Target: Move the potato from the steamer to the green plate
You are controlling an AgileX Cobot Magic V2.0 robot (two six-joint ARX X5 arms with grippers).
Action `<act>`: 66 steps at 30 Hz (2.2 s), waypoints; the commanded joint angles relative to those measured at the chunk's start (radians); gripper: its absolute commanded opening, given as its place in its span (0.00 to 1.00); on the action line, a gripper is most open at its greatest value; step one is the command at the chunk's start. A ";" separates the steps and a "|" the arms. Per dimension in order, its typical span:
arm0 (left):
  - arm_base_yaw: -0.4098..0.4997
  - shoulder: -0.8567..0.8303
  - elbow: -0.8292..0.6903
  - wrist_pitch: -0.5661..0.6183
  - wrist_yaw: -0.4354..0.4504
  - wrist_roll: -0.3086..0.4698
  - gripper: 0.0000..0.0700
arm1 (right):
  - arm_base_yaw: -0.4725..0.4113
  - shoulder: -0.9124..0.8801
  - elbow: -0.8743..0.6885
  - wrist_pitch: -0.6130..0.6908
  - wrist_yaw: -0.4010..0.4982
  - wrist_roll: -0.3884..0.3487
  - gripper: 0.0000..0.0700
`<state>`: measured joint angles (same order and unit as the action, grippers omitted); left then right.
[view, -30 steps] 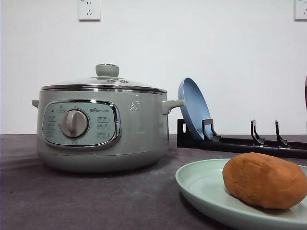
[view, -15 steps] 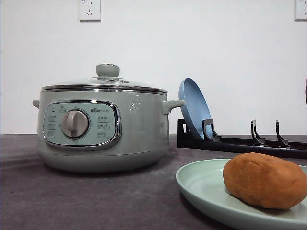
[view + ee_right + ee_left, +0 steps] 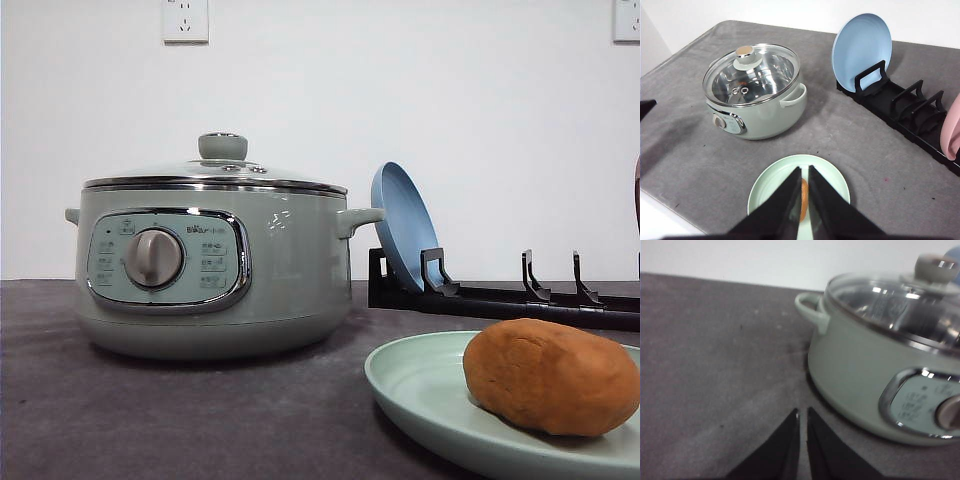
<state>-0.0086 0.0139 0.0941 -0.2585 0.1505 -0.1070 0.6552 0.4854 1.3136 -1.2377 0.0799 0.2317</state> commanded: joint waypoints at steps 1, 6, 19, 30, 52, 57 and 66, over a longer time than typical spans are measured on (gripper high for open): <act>0.002 -0.011 -0.011 0.025 -0.026 -0.003 0.03 | 0.008 0.002 0.014 0.011 0.000 -0.005 0.02; 0.001 -0.011 -0.063 0.075 -0.073 -0.003 0.03 | 0.008 0.002 0.014 0.011 0.000 -0.005 0.02; -0.019 -0.011 -0.082 0.102 -0.076 -0.012 0.03 | 0.008 0.002 0.014 0.011 0.000 -0.005 0.02; -0.019 -0.011 -0.082 0.102 -0.076 -0.012 0.03 | 0.008 0.002 0.014 0.011 0.000 -0.005 0.02; -0.019 -0.011 -0.082 0.102 -0.076 -0.012 0.03 | -0.572 -0.262 -0.830 0.892 0.018 -0.166 0.01; -0.019 -0.011 -0.082 0.102 -0.076 -0.012 0.03 | -0.583 -0.399 -1.111 1.148 0.028 -0.207 0.01; -0.019 -0.011 -0.082 0.102 -0.076 -0.012 0.03 | -0.600 -0.482 -1.298 1.199 -0.029 -0.217 0.01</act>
<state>-0.0284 0.0048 0.0322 -0.1741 0.0761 -0.1184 0.0566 0.0068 0.0215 -0.0549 0.0532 0.0232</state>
